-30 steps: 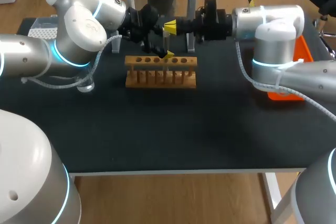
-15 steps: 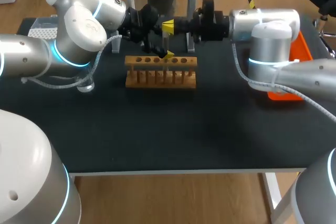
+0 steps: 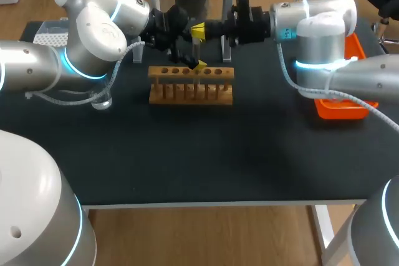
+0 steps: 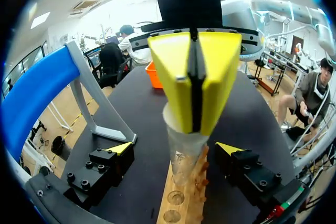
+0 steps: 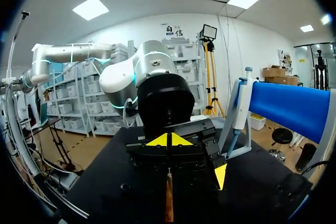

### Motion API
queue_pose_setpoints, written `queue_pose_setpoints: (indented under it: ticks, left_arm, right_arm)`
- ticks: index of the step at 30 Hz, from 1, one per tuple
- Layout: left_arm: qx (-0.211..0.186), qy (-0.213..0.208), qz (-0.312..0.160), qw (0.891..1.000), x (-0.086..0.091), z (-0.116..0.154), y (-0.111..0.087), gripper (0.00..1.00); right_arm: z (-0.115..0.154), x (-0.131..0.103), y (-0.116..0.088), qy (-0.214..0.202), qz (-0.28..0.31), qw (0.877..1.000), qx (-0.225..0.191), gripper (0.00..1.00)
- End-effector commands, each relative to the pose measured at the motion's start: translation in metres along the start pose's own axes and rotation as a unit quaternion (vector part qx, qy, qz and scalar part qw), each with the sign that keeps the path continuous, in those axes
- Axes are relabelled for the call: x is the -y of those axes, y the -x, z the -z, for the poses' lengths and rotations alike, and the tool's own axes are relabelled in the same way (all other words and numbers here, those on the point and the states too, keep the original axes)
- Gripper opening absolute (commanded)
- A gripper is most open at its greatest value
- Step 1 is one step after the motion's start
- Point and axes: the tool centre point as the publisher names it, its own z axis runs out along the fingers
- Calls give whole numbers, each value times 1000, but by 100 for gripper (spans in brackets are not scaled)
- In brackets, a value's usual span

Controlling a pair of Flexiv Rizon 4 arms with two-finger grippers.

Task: Invert the test tube, pick up the pipette, mount the tip to pipette, aspirate from beaker and dispense into the tube, eject the tip, return the pipette, and cap with the stopper.

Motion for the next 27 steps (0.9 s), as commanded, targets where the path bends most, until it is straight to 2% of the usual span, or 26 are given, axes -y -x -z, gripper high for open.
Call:
queue_pose_setpoints:
  ticks: [1, 7, 18, 22, 27]
  left_arm:
    - [-1, 1, 0, 1000, 0, 0, 0, 100]
    - [-1, 1, 0, 1000, 0, 0, 0, 100]
    - [-1, 1, 0, 1000, 0, 0, 0, 100]
    - [-1, 1, 0, 1000, 0, 0, 0, 100]
    - [-1, 1, 0, 1000, 0, 0, 0, 100]
  right_arm:
    - [-1, 8, 2, -23, 0, 1000, -2, 0]
    - [0, 8, 3, -14, -1, 1000, 2, 0]
    - [10, -10, 4, 95, -16, 995, 1, 0]
    - [17, -18, 4, 102, -8, 995, 6, 0]
    - [31, -26, 3, 90, 19, 996, 16, 0]
